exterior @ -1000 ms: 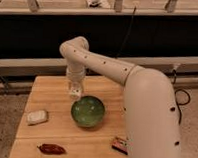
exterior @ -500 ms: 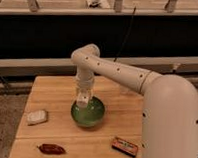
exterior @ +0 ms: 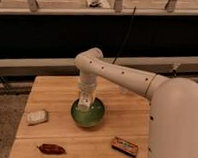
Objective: Place the bottle in the ceramic bowl
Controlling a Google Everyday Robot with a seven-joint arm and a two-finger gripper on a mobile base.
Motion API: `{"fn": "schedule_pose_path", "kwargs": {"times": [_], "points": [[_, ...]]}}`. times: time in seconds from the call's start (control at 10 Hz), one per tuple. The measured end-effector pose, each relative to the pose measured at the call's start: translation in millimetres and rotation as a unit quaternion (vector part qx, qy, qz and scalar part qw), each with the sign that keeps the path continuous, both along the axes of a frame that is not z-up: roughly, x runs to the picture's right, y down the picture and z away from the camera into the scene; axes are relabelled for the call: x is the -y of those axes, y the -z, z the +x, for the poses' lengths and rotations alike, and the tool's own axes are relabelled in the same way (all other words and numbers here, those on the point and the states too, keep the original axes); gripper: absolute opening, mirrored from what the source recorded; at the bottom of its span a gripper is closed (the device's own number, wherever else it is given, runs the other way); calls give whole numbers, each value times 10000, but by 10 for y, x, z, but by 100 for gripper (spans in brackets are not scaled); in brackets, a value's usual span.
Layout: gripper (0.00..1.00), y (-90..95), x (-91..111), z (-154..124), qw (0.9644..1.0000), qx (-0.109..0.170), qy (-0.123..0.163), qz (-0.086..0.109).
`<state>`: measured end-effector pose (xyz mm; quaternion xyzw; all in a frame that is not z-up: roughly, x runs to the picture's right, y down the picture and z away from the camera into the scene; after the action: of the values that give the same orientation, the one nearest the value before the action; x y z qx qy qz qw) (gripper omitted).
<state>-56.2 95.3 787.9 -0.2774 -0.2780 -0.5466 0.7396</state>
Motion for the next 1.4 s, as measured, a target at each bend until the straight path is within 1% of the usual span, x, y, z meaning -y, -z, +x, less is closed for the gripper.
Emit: {"fn": "schedule_pose_path", "kwargs": {"times": [0.2,0.3,0.5,0.7,0.8,0.9,1.0,1.1,1.2,1.3,1.4], "points": [[0,-4,-5,28,10000,-17,-37,-14],[3,-4,-12,36,10000,-27,-48,-23],[17,-4,-34,39,10000,-37,-79,-46],[28,-9,-41,50,9999,-43,-100,-56],[30,-8,-41,57,9999,-48,-116,-59],[35,-6,-49,68,9999,-60,-135,-70],[39,-8,-56,71,9998,-63,-145,-77],[45,-7,-57,71,9998,-64,-157,-79],[49,-9,-61,81,9998,-71,-171,-83],[55,-8,-59,88,9998,-76,-184,-86],[65,-8,-61,92,9997,-82,-194,-92]]}}
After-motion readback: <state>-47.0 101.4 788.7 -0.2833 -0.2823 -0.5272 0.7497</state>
